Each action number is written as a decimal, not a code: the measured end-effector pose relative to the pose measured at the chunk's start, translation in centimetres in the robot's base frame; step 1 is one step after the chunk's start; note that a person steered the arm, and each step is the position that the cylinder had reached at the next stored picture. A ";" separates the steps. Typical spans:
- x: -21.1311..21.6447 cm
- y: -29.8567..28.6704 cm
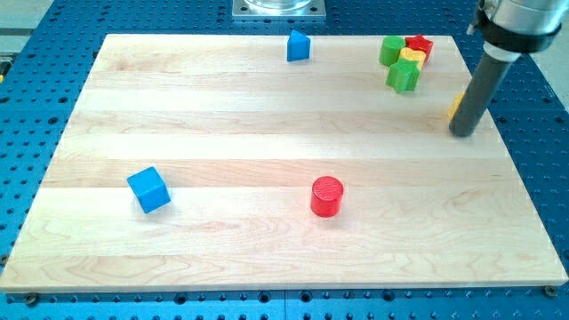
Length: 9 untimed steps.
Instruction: Move the hexagon into the green star
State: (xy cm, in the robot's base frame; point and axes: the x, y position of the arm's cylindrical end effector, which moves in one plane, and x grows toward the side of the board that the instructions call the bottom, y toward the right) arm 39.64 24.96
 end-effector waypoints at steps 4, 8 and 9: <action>-3.3 3.5; -7.4 -1.4; -6.7 -1.8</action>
State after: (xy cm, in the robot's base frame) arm 32.90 23.19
